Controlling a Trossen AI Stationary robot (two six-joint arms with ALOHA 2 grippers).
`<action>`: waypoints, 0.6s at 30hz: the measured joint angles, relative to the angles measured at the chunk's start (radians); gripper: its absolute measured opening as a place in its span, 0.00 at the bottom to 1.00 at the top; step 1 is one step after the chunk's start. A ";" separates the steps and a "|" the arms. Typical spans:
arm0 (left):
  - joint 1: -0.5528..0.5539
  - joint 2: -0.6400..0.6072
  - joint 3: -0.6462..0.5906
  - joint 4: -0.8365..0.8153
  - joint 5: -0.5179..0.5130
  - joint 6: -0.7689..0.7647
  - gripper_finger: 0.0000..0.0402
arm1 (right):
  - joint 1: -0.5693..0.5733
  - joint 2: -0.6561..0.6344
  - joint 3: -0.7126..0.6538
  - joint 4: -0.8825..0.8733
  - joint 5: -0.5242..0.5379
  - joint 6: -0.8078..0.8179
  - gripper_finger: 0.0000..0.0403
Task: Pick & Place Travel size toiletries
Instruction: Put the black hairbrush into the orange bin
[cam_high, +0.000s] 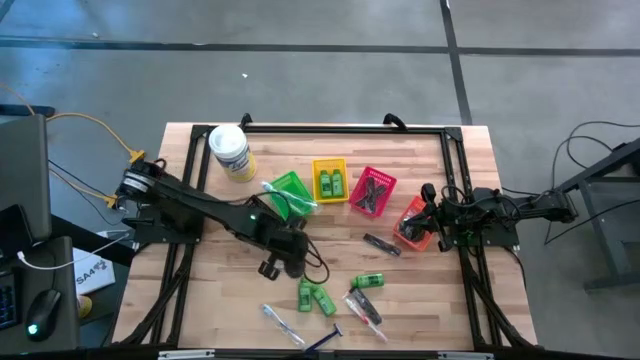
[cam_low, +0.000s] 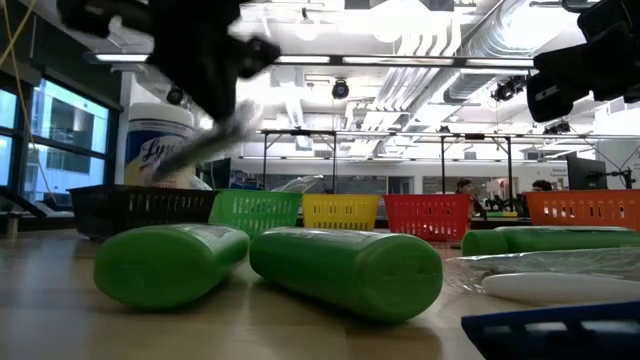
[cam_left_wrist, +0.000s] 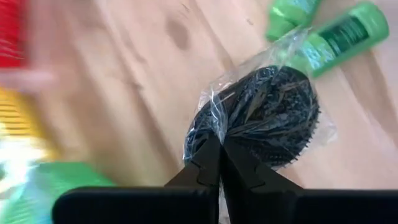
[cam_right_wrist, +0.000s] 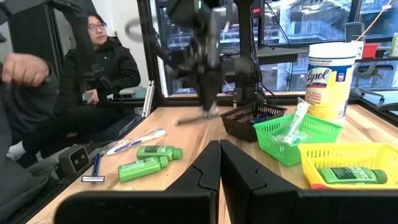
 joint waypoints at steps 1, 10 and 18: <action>0.000 -0.029 0.000 -0.001 -0.026 0.014 0.00 | 0.000 0.000 0.000 0.000 -0.001 0.000 0.01; 0.000 -0.359 -0.194 0.185 -0.086 0.013 0.00 | 0.000 0.000 0.000 -0.008 -0.011 0.000 0.01; 0.000 -0.688 -0.572 0.513 -0.188 -0.041 0.00 | 0.000 0.000 0.000 -0.009 -0.025 0.003 0.01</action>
